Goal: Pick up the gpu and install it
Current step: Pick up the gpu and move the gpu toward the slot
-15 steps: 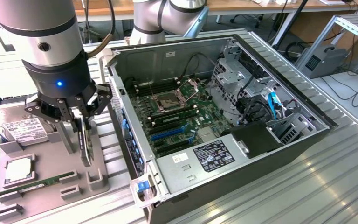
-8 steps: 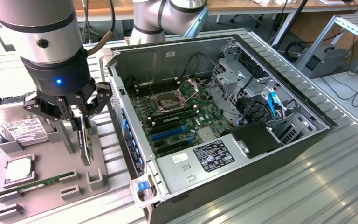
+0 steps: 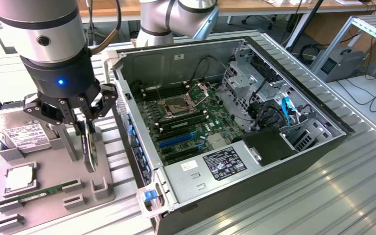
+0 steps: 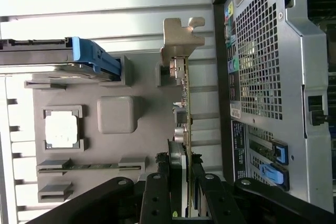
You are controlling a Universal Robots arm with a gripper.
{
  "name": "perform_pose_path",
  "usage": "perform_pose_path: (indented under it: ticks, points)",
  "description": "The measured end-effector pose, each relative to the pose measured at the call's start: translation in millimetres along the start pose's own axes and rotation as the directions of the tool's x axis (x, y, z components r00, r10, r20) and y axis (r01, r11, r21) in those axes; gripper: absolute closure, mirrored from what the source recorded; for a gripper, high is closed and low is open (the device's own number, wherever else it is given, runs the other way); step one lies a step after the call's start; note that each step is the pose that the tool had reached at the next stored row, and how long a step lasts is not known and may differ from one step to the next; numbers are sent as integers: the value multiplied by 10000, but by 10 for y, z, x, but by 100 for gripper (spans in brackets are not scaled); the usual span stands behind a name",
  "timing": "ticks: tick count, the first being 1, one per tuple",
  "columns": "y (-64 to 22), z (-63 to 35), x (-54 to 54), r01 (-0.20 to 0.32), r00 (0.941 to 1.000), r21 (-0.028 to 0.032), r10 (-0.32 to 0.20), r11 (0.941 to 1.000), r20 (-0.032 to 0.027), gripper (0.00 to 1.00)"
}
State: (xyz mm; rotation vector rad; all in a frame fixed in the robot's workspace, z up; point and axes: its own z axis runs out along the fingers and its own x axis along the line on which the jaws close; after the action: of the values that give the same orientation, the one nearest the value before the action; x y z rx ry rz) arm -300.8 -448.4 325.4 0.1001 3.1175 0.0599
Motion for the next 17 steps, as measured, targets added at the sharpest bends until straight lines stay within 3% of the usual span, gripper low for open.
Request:
perform_pose_path:
  ticks: [17]
  points:
    - [8,-157,-9,0,10000,0,0,10000,0,73]
